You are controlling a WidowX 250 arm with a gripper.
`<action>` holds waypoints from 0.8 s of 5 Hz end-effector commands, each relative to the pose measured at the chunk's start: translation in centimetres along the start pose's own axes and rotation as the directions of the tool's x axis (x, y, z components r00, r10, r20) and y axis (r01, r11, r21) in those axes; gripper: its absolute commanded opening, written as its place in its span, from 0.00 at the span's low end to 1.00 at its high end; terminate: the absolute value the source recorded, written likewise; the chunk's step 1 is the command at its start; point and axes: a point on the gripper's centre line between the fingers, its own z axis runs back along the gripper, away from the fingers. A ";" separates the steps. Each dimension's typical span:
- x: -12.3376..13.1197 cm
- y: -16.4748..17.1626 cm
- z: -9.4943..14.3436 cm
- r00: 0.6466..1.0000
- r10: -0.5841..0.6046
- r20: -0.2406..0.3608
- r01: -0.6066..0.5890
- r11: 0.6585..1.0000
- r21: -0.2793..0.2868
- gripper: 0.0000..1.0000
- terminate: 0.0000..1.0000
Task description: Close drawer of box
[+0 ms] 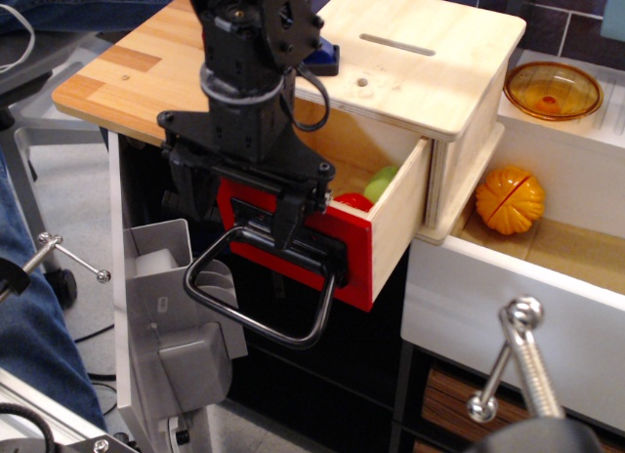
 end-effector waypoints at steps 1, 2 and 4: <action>5.4 -1.0 0.4 1.000 0.012 0.023 -0.013 0.999 0.043 1.00 0.00; 7.3 -1.0 0.6 1.000 0.001 0.030 -0.003 0.999 0.048 1.00 0.00; 10.7 -0.3 1.1 0.991 0.131 0.010 -0.131 0.991 0.037 1.00 0.00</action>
